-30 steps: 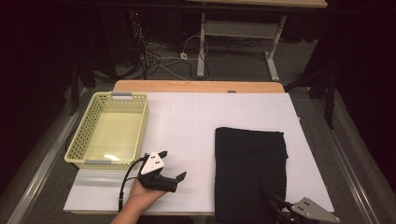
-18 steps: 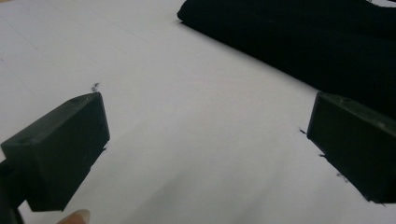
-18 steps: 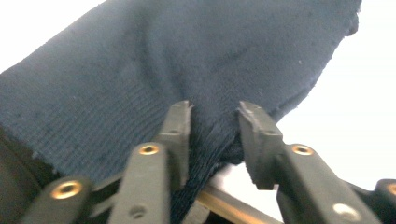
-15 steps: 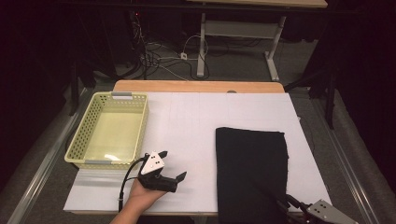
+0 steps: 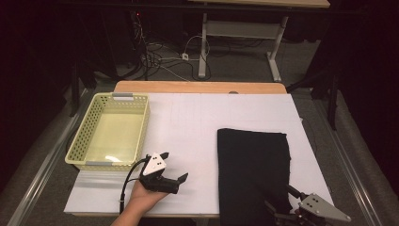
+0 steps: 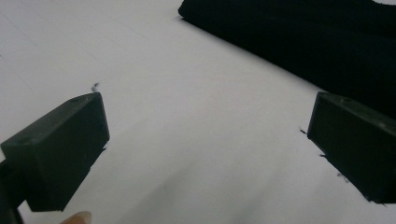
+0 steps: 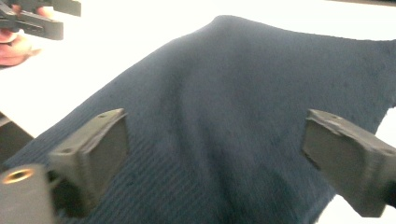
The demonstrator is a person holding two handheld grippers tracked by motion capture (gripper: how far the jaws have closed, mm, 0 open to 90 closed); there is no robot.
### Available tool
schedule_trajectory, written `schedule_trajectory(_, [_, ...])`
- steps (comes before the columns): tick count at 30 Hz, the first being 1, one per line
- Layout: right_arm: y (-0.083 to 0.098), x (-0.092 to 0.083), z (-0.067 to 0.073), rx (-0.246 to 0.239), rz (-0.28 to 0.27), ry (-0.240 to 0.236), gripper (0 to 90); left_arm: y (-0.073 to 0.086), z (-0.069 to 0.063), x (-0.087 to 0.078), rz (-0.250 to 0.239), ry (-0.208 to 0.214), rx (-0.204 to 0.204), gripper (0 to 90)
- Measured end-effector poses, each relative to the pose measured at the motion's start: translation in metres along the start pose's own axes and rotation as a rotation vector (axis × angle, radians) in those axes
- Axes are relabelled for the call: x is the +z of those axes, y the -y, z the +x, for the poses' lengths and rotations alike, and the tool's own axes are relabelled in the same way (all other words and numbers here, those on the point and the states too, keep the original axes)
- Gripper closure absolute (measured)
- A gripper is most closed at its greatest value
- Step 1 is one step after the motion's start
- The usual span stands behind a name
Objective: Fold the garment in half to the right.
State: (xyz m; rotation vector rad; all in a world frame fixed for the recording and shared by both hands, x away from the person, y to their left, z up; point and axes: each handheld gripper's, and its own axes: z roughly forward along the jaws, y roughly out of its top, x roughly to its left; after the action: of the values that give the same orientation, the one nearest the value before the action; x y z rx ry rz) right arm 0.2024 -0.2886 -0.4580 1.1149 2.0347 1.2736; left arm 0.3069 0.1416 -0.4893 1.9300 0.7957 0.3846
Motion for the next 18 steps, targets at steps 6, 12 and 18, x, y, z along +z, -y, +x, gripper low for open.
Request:
schedule_trajectory(6, [-0.014, 0.015, 0.005, -0.014, 0.010, -0.005, 0.1, 0.000, 0.000, 0.000, 0.000, 0.002, 0.004, 0.0])
schedule_trajectory(12, [-0.027, 0.033, 0.017, -0.022, -0.009, -0.032, 0.1, 0.000, 0.001, 0.000, 0.005, 0.012, -0.002, 0.0])
schedule_trajectory(18, [-0.034, 0.054, 0.035, -0.043, -0.003, -0.085, 0.1, 0.000, -0.001, 0.000, 0.003, 0.002, 0.012, 0.0])
